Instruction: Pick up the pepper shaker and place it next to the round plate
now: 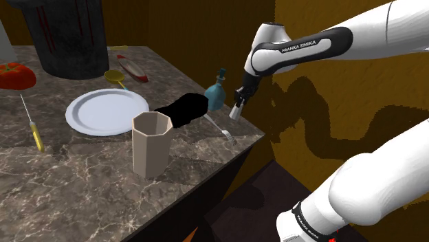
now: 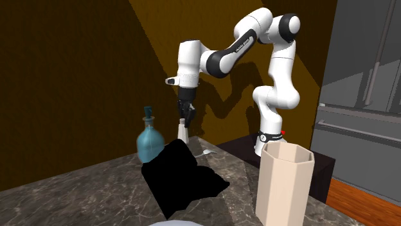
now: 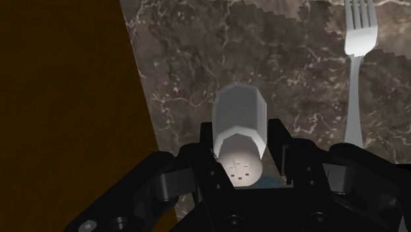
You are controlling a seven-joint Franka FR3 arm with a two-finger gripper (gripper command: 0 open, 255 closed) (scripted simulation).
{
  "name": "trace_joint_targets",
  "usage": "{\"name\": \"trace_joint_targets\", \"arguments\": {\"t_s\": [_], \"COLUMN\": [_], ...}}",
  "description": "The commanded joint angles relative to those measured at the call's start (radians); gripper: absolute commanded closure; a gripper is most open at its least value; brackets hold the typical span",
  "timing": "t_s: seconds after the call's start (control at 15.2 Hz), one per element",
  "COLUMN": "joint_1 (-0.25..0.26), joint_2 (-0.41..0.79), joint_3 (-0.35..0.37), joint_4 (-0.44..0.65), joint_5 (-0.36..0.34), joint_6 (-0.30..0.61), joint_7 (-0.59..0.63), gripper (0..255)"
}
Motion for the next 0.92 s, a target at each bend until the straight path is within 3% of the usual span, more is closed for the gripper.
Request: {"name": "trace_joint_targets", "arguments": {"t_s": [0.0, 0.86], "joint_1": [0.0, 0.004], "joint_2": [-0.015, -0.075], "joint_3": [0.001, 0.006], "joint_4": [0.013, 0.131], "joint_5": [0.001, 0.01], "joint_6": [-0.027, -0.206], "joint_7": [-0.003, -0.02], "gripper": [255, 255]}}
